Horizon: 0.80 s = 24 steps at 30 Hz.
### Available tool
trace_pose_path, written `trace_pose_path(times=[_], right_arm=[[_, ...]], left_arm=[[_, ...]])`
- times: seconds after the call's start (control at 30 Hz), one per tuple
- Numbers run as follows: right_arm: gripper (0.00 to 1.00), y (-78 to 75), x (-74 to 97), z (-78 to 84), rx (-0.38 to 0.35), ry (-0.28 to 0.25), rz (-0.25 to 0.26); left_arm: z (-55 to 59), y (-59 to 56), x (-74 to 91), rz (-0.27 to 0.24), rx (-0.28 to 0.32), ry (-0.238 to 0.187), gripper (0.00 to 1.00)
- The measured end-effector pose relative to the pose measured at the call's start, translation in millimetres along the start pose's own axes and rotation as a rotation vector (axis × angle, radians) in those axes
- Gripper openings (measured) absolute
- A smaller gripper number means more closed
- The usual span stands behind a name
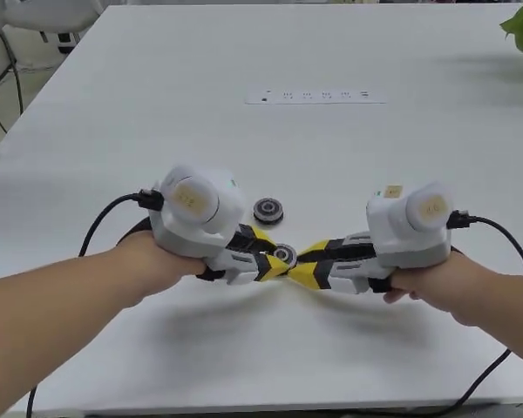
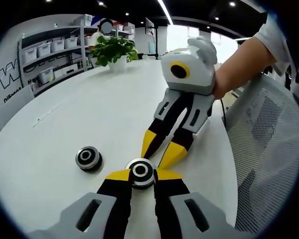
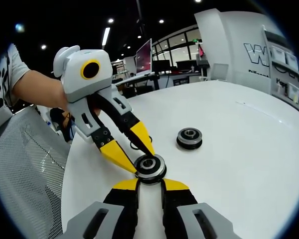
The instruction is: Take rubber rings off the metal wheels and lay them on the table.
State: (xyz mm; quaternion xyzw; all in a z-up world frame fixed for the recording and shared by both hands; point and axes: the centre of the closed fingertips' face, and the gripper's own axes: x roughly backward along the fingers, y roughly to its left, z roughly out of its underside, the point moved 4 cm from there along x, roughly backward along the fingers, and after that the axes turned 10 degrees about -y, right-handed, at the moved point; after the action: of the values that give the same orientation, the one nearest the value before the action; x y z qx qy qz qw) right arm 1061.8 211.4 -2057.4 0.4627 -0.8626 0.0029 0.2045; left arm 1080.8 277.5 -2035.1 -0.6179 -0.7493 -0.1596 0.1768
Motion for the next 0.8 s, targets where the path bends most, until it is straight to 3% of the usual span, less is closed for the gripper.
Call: trace_pose_path(times=[0.8], right_arm=[[0.09,1.4,3.0,1.0,-0.044,-0.019,0.008]], left_arm=[[1.0,1.8,-1.7,-0.044,0.002,-0.029,0.07]])
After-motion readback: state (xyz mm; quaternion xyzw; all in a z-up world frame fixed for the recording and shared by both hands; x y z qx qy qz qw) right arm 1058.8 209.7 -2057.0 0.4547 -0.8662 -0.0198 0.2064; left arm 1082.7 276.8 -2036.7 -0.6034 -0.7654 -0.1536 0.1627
